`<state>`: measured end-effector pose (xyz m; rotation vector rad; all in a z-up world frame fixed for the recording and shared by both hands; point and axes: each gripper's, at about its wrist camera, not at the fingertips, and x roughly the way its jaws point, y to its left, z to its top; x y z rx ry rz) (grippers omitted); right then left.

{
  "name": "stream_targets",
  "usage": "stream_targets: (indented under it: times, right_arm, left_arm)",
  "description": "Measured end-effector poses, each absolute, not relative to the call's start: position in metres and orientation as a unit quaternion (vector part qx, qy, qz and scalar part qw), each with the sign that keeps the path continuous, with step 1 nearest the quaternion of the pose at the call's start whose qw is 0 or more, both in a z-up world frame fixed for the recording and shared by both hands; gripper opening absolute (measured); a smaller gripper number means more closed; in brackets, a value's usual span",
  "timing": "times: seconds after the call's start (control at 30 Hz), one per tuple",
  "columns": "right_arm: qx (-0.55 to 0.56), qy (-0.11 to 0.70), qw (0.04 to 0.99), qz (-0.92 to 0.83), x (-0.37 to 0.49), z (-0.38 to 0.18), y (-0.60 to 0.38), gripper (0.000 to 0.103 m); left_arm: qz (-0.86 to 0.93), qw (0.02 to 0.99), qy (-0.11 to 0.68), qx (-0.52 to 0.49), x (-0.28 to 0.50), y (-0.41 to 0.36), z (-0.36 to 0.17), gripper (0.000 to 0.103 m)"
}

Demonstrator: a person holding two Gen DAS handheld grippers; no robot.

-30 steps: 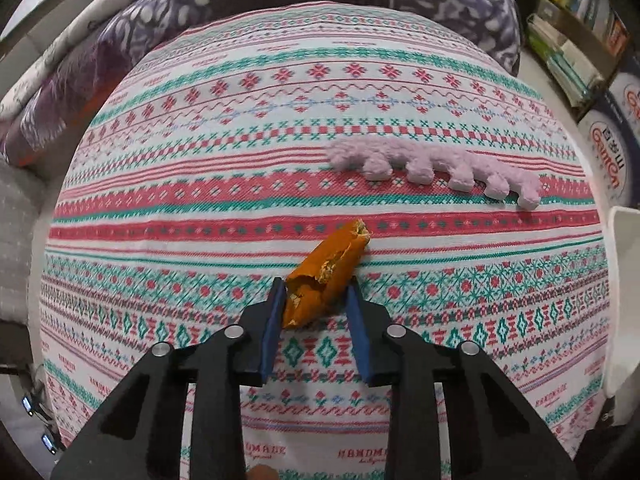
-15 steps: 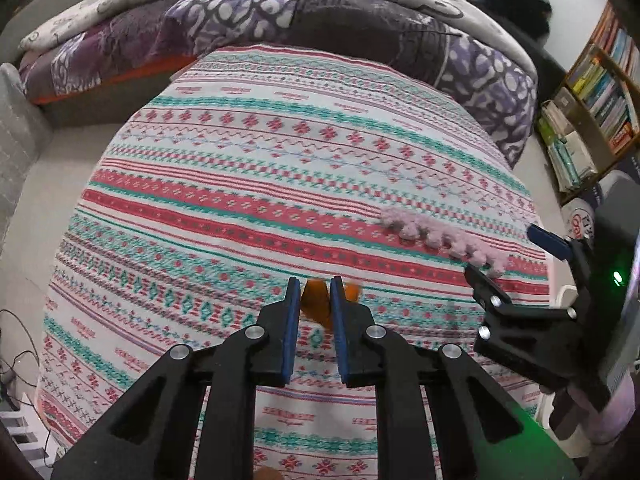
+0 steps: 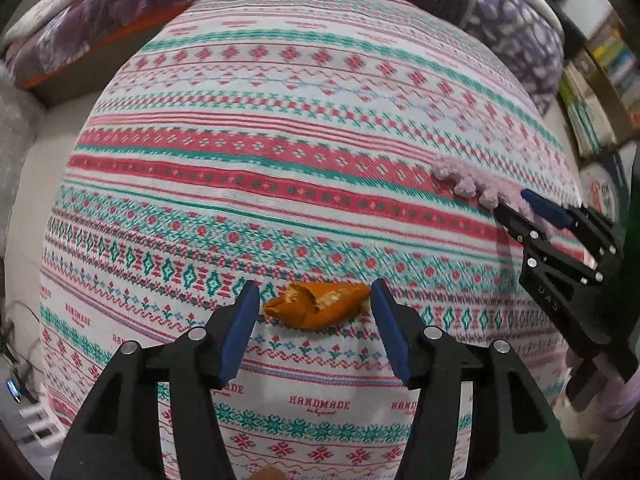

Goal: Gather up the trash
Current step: 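Carry the pink strip and orange scrap over the bin and open both tools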

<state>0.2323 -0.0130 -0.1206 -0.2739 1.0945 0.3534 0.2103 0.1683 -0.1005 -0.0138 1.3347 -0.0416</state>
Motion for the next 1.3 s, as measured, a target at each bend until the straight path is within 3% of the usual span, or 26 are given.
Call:
stream_targets:
  times: [0.1, 0.2, 0.27, 0.33, 0.37, 0.4, 0.43, 0.53, 0.57, 0.93, 1.3]
  right_arm:
    - [-0.122, 0.527, 0.824, 0.169, 0.229, -0.120, -0.020, 0.040]
    - [-0.129, 0.525, 0.825, 0.163, 0.231, -0.122, -0.024, 0.064]
    - [-0.122, 0.523, 0.827, 0.167, 0.232, -0.123, -0.027, 0.065]
    - [-0.105, 0.523, 0.828, 0.173, 0.233, -0.125, -0.030, 0.059]
    - [-0.103, 0.518, 0.830, 0.179, 0.231, -0.124, -0.029, 0.051]
    - [-0.105, 0.514, 0.832, 0.180, 0.230, -0.123, -0.028, 0.031]
    - [-0.114, 0.512, 0.834, 0.171, 0.227, -0.122, -0.025, 0.030]
    - [-0.125, 0.505, 0.840, 0.158, 0.218, -0.121, -0.019, 0.027]
    - [-0.119, 0.506, 0.840, 0.156, 0.217, -0.120, -0.020, 0.027]
    - [0.000, 0.506, 0.856, 0.107, 0.189, -0.077, -0.050, 0.027]
    - [0.073, 0.514, 0.852, 0.065, 0.137, -0.041, -0.095, 0.028]
  left_arm:
    - [-0.026, 0.780, 0.625, 0.032, 0.208, 0.156, -0.106, 0.061]
    - [-0.028, 0.777, 0.625, 0.069, 0.207, 0.146, -0.113, 0.061]
    - [-0.035, 0.773, 0.628, 0.082, 0.205, 0.142, -0.119, 0.061]
    - [-0.030, 0.773, 0.627, 0.090, 0.205, 0.142, -0.124, 0.057]
    - [-0.029, 0.774, 0.626, 0.087, 0.205, 0.143, -0.125, 0.045]
    - [-0.030, 0.774, 0.627, 0.082, 0.205, 0.145, -0.126, 0.038]
    - [-0.032, 0.775, 0.627, 0.073, 0.205, 0.146, -0.125, 0.036]
    - [-0.018, 0.780, 0.622, 0.059, 0.206, 0.154, -0.121, 0.028]
    - [-0.011, 0.784, 0.619, 0.050, 0.206, 0.158, -0.118, 0.018]
    - [-0.020, 0.831, 0.555, -0.042, 0.188, 0.172, -0.051, 0.015]
    - [-0.017, 0.836, 0.545, -0.062, 0.179, 0.170, -0.050, 0.014]
